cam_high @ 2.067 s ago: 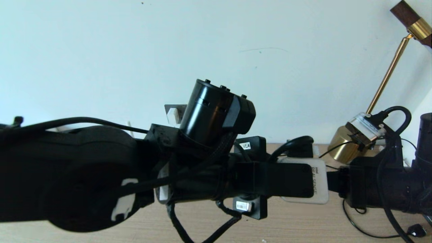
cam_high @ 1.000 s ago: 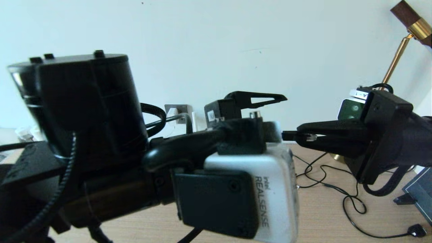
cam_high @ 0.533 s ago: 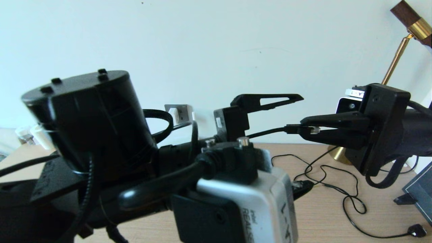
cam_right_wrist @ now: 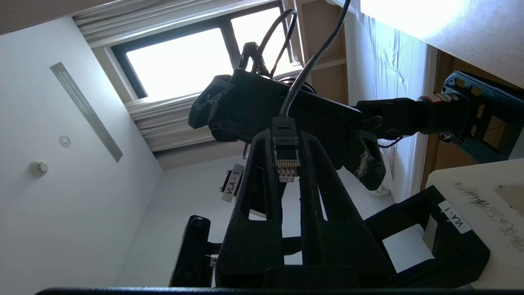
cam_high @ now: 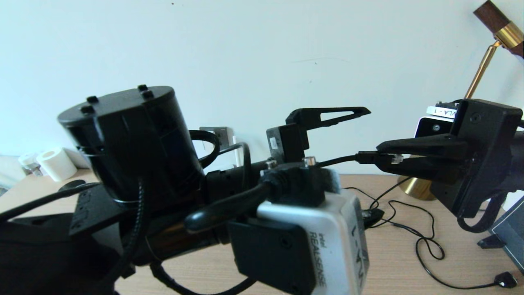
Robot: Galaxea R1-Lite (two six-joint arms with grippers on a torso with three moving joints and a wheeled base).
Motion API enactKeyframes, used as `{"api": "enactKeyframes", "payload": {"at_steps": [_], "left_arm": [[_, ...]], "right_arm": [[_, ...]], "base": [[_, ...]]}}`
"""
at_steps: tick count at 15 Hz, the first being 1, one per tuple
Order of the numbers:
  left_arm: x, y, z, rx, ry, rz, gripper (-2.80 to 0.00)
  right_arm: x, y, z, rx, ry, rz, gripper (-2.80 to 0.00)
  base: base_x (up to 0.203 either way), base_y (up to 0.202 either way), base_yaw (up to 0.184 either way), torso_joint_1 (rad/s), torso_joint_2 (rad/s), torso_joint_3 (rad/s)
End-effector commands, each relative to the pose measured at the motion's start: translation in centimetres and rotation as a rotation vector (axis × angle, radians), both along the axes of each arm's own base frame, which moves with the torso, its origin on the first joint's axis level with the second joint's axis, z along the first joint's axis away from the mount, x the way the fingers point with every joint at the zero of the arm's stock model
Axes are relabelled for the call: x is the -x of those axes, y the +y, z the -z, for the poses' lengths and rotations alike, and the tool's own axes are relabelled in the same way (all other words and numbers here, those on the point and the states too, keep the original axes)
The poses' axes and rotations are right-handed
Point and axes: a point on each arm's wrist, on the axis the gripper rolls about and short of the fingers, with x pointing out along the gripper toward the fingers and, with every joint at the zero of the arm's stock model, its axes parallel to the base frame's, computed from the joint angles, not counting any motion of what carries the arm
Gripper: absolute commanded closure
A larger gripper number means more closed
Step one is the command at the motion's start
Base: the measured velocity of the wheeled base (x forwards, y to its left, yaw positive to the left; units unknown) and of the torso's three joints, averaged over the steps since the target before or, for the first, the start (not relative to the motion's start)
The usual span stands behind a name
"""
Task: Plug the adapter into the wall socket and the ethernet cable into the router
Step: Hand it to the other hand
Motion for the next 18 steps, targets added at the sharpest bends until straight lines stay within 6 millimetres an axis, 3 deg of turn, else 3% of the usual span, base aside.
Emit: {"api": "enactKeyframes", "payload": {"at_steps": [1, 6, 13, 18], "left_arm": [[-0.1, -0.2, -0.2, 0.012, -0.017, 0.001, -2.8], [-0.3, -0.4, -0.5, 0.026, -0.046, -0.002, -2.8], [-0.7, -0.6, -0.2, 0.002, -0.223, -0.03, -2.8], [-0.7, -0.3, 0.7, -0.017, -0.224, -0.036, -2.8]], "right_arm": [[0.2, 0.0, 0.0, -0.003, 0.005, -0.007, 0.0], [0.0, 0.1, 0.0, -0.002, 0.006, -0.01, 0.0], [-0.2, 0.2, 0.1, 0.0, 0.015, -0.013, 0.0], [-0.1, 0.2, 0.0, 0.0, 0.013, -0.013, 0.0]], "base": [[0.0, 0.0, 0.0, 0.0, 0.0, 0.0], [0.0, 0.0, 0.0, 0.0, 0.0, 0.0], [0.0, 0.0, 0.0, 0.0, 0.0, 0.0], [0.0, 0.0, 0.0, 0.0, 0.0, 0.0]]}}
